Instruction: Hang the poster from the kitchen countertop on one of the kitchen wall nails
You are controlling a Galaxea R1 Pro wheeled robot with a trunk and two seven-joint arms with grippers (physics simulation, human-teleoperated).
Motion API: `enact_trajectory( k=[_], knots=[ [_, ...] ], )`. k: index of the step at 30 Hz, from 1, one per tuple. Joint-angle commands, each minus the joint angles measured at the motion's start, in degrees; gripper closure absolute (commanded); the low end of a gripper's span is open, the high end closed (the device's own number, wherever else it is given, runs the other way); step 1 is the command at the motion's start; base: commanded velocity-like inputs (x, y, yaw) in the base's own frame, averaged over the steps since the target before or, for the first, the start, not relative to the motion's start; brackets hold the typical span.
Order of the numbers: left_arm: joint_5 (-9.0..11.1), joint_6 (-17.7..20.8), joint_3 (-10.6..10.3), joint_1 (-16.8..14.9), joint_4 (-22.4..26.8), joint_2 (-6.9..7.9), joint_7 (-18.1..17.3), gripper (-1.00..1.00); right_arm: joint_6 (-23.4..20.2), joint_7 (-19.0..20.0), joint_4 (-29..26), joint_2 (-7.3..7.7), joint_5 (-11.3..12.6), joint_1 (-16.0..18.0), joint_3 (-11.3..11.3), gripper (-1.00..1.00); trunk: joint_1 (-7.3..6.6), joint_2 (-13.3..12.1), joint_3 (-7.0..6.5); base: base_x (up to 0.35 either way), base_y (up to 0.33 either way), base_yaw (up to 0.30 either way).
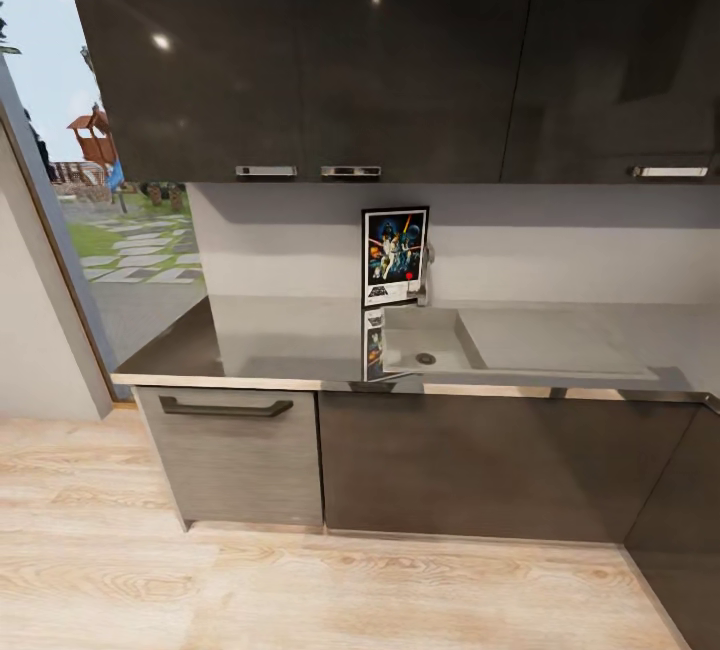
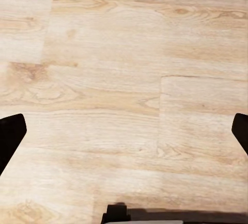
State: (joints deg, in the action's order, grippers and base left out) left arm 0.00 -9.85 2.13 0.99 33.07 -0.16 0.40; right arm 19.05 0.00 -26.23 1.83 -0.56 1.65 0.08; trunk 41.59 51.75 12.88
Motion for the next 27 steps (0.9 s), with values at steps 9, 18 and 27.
enact_trajectory(
  k=[9,18,27],
  knots=[
    [0.0,-0.1,0.1,0.0,0.1,-0.02,0.0,-1.00,0.1,0.0,0.0,0.00,-0.1,0.0,0.0,-1.00,0.01,0.0,0.06,0.115,0.000,0.000],
    [0.0,-0.1,0.1,0.0,0.1,-0.02,-0.1,-1.00,0.2,0.0,-0.1,0.03,0.0,0.1,-0.1,-1.00,0.01,0.0,0.06,0.203,0.000,0.000],
    [0.2,10.0,-4.6,0.0,37.8,-0.48,-2.1,-1.00,8.1,-0.4,-2.0,3.24,0.1,0.1,-0.6,-1.00,0.01,0.0,0.06,0.020,0.000,0.000]
  ],
)
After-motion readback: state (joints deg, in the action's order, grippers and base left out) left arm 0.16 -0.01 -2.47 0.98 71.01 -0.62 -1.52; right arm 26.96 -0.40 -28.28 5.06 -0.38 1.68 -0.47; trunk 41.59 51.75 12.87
